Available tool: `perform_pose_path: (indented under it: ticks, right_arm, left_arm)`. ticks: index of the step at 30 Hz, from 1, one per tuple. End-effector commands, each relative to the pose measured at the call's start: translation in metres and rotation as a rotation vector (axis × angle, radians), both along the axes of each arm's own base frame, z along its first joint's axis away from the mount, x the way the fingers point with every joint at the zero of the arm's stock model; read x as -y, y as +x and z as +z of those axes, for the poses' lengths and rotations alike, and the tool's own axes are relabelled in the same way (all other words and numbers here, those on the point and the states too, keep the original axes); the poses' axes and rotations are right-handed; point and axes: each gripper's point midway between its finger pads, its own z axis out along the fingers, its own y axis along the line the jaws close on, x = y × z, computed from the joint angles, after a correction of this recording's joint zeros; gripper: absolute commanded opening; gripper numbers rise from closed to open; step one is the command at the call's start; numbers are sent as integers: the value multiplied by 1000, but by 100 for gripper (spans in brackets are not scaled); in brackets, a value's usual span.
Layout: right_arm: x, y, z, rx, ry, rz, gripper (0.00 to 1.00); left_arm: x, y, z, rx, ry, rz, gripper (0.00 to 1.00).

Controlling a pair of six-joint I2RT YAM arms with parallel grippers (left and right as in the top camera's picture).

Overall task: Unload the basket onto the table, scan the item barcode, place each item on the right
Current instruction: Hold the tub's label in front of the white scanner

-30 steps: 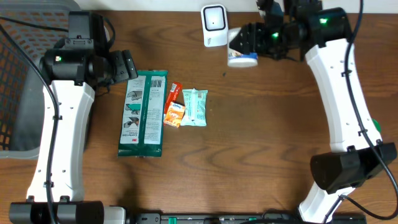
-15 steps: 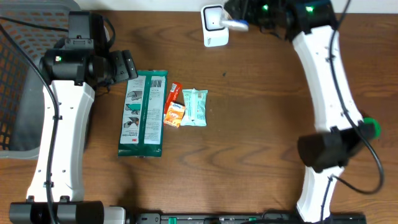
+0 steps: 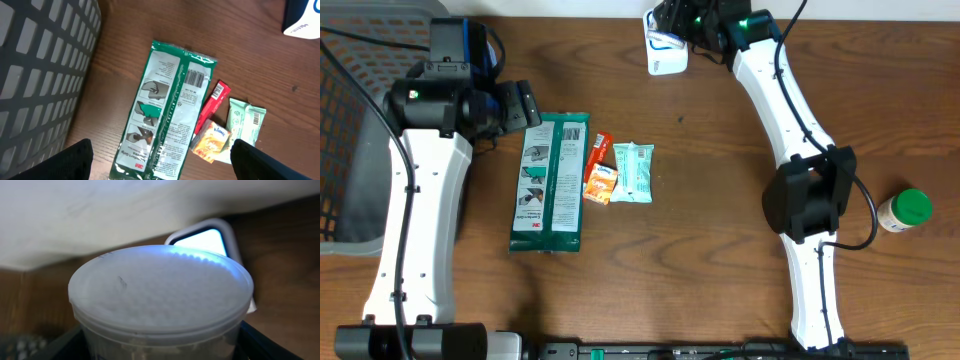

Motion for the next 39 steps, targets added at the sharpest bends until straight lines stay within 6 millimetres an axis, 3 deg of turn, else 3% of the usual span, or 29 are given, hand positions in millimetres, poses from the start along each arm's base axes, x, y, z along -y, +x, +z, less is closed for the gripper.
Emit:
perform_pose_path:
  ticks: [1,11,39]
  right_arm:
    - [0,7,8,37,-21,-87,29]
    - [-18,18,-33,38,-46,-90,29]
    - [0,21,-48,14,-74,-147,28]
  left_arm:
    - [0,0,-4,-11,-3,-5,88]
    - [0,0,-4,-11,-3,-5,88]
    - [0,0,-4,-11,-3,-5,88]
